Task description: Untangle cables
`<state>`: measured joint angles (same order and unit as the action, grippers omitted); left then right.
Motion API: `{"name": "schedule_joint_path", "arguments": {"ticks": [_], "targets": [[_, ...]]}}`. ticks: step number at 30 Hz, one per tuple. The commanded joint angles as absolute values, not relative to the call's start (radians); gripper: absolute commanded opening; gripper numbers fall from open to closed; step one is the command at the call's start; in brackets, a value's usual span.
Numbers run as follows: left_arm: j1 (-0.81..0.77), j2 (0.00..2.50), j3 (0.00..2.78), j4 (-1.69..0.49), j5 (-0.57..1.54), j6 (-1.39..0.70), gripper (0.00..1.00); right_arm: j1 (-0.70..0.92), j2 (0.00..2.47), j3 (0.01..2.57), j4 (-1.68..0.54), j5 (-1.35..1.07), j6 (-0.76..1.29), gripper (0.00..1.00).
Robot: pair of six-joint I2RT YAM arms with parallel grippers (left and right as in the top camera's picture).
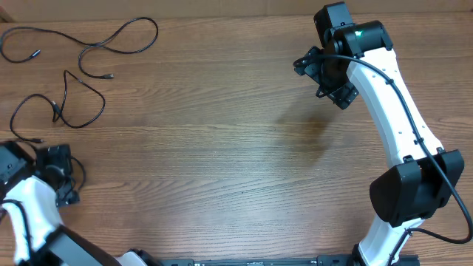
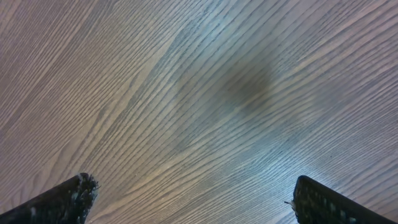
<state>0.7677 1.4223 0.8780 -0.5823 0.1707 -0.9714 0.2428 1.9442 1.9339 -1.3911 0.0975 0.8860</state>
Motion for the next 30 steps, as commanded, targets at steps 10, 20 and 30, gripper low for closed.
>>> {"name": "schedule_joint_path", "arguments": {"ticks": [10, 20, 30], "targets": [[0.094, 1.254, 0.911, -0.459, 0.136, -0.472, 0.99, 0.240, 1.941, 1.930, -1.390, 0.112, 0.882, 1.00], [-0.339, 1.254, 0.964, -0.476, -0.377, -0.280, 0.99, 0.240, 1.941, 1.930, -1.390, 0.112, 0.882, 1.00], [-0.387, 1.218, 1.060, -0.475, -0.377, -0.268, 1.00, 0.240, 1.941, 1.930, -1.390, 0.112, 0.882, 1.00]]}}
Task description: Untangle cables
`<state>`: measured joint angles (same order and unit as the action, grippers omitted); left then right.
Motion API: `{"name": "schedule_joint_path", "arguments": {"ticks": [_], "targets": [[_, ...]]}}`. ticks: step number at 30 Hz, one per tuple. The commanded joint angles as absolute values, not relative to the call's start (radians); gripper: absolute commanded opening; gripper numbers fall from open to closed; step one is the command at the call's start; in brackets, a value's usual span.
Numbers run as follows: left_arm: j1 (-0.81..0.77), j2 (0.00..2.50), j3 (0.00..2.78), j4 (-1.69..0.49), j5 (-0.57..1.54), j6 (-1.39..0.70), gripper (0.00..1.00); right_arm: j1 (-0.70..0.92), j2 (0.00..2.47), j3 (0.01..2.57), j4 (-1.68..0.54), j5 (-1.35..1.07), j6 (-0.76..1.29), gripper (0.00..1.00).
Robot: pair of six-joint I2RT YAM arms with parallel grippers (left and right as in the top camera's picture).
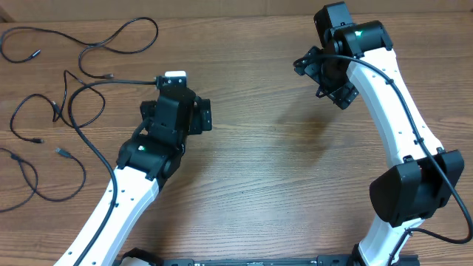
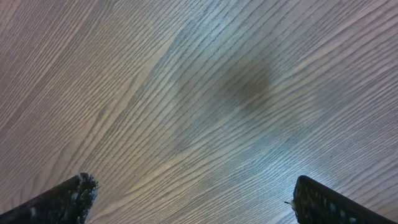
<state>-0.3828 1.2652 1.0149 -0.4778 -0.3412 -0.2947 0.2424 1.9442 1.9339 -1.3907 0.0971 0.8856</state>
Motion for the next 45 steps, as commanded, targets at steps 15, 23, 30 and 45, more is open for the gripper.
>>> {"name": "schedule_joint_path", "arguments": {"ticks": [15, 23, 30, 45], "targets": [[-0.387, 0.763, 1.074, -0.570, -0.319, -0.277, 1.00, 0.240, 1.941, 1.930, -1.390, 0.112, 0.882, 1.00], [-0.387, 0.593, 1.074, -0.672, -0.318, -0.276, 1.00, 0.240, 1.941, 1.930, -1.390, 0.112, 0.882, 1.00], [-0.387, 0.589, 1.074, -0.810, -0.316, -0.277, 1.00, 0.240, 1.941, 1.930, -1.390, 0.112, 0.882, 1.00], [-0.387, 0.589, 1.074, -1.080, -0.317, -0.276, 1.00, 0.240, 1.941, 1.930, -1.390, 0.112, 0.882, 1.00]]}}
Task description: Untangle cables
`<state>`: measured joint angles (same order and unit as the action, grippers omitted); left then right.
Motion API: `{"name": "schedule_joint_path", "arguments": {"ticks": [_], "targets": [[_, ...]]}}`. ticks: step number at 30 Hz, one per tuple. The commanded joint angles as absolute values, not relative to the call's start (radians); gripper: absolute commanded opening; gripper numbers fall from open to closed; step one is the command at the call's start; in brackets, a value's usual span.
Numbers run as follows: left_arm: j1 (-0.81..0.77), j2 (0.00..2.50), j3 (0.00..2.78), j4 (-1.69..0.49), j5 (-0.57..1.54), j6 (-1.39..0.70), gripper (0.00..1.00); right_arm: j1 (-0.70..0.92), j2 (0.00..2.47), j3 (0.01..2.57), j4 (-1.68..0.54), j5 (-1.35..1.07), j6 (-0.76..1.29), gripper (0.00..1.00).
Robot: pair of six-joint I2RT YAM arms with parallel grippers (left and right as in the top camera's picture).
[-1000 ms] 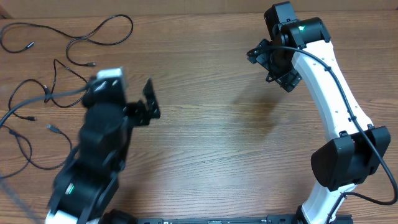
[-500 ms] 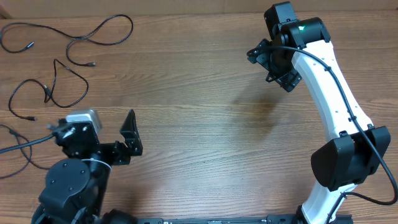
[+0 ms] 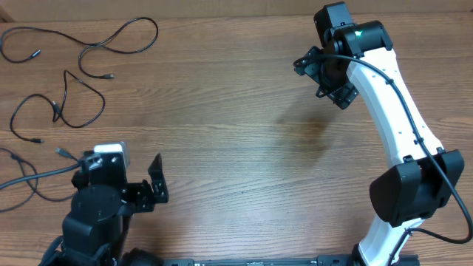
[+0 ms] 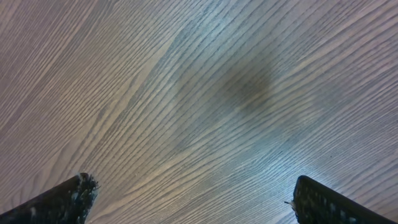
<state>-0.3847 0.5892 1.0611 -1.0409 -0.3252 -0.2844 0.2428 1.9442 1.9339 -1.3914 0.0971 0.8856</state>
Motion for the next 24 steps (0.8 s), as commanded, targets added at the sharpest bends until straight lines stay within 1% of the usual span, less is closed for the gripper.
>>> {"name": "schedule_joint_path", "arguments": {"ticks": [1, 8, 18, 20, 24], "targets": [[-0.387, 0.589, 1.074, -1.102, -0.317, -0.276, 1.00, 0.240, 1.941, 1.930, -1.390, 0.112, 0.882, 1.00], [-0.387, 0.589, 1.074, -1.215, -0.317, -0.276, 1.00, 0.240, 1.942, 1.930, -1.390, 0.112, 0.882, 1.00], [-0.387, 0.589, 1.074, -1.232, -0.317, -0.276, 1.00, 0.254, 1.935, 1.930, -1.391, 0.115, 0.881, 1.00], [-0.387, 0.589, 1.074, -1.231, -0.317, -0.276, 1.00, 0.266, 1.925, 1.930, -1.390, 0.161, 0.881, 1.00], [-0.387, 0.589, 1.074, -1.231, -0.317, -0.276, 1.00, 0.310, 1.890, 1.930, -1.347, 0.327, 0.881, 1.00]]}}
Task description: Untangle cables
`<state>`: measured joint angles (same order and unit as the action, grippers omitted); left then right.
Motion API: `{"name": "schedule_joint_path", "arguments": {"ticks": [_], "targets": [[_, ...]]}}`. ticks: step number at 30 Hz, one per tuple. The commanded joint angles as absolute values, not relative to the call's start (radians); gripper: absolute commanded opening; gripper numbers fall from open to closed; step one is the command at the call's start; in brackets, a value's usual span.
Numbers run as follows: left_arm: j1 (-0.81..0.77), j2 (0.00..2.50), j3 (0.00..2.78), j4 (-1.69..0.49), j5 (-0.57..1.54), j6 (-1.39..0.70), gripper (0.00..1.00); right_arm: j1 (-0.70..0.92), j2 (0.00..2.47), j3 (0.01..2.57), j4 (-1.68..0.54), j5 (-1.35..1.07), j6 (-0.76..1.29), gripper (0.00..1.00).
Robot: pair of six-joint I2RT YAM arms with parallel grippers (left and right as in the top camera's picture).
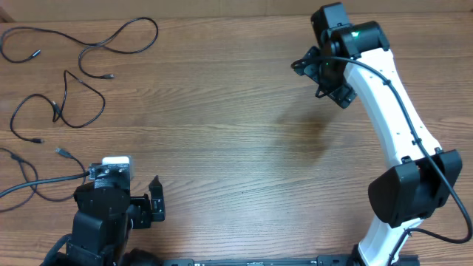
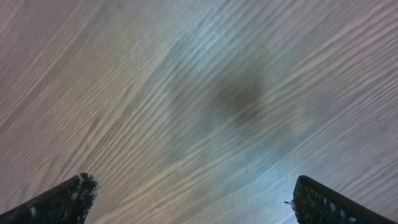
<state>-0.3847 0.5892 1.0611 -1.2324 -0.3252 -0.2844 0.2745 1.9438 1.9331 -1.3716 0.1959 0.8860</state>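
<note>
Several thin black cables lie spread apart at the table's left in the overhead view: a long wavy one (image 1: 122,35) at the far edge, a looped one (image 1: 72,100) below it, a curved one (image 1: 22,118), and another (image 1: 28,177) by the left edge. My left gripper (image 1: 155,201) sits at the near left, open and holding nothing, to the right of that last cable. Far from all the cables, my right gripper (image 1: 319,72) hangs over the far right. In the right wrist view it (image 2: 196,205) is wide open over bare wood.
The wooden table (image 1: 244,155) fills the view; its back edge runs along the top. The right arm (image 1: 384,111) stretches from the near right corner toward the far right. A dark lead (image 1: 44,183) runs from the left wrist toward the left edge.
My left arm has drawn back slightly toward the near edge. The right arm has shifted a little and its wrist view is now blurred. The cables lie where they were.
My left arm was first tucked at the near left edge. Then it reached out to mid-table right of the looped cable, gripper open. After that it was back at the near left, and now slightly nearer. The right gripper stayed open at the far right throughout.
</note>
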Motion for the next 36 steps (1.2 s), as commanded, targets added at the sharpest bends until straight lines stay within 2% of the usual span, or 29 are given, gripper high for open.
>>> {"name": "schedule_joint_path", "arguments": {"ticks": [1, 7, 15, 20, 25, 28, 31, 36], "targets": [[-0.387, 0.589, 1.074, -1.231, -0.317, -0.276, 1.00, 0.325, 1.878, 1.930, -1.332, 0.370, 0.881, 1.00], [-0.387, 0.589, 1.074, -1.232, -0.317, -0.276, 0.99, 0.389, 1.804, 1.930, -1.315, 0.490, 0.772, 1.00], [-0.387, 0.589, 1.074, -1.232, -0.317, -0.276, 0.99, 0.380, 1.686, 1.930, -1.303, 0.497, 0.616, 1.00], [-0.387, 0.589, 1.074, -1.232, -0.317, -0.276, 0.99, 0.349, 1.629, 1.916, -1.307, 0.495, 0.596, 1.00], [-0.387, 0.589, 1.074, -1.232, -0.317, -0.276, 1.00, 0.310, 1.531, 1.774, -1.282, 0.469, 0.598, 1.00], [-0.387, 0.589, 1.074, -1.232, -0.317, -0.276, 1.00, 0.297, 1.441, 1.616, -1.160, 0.447, 0.597, 1.00], [-0.387, 0.589, 1.074, -1.232, -0.317, -0.276, 1.00, 0.280, 1.300, 1.370, -0.927, 0.398, 0.585, 1.00], [-0.387, 0.589, 1.074, -1.232, -0.317, -0.276, 1.00, 0.251, 1.101, 1.052, -0.638, 0.281, 0.434, 1.00]]}}
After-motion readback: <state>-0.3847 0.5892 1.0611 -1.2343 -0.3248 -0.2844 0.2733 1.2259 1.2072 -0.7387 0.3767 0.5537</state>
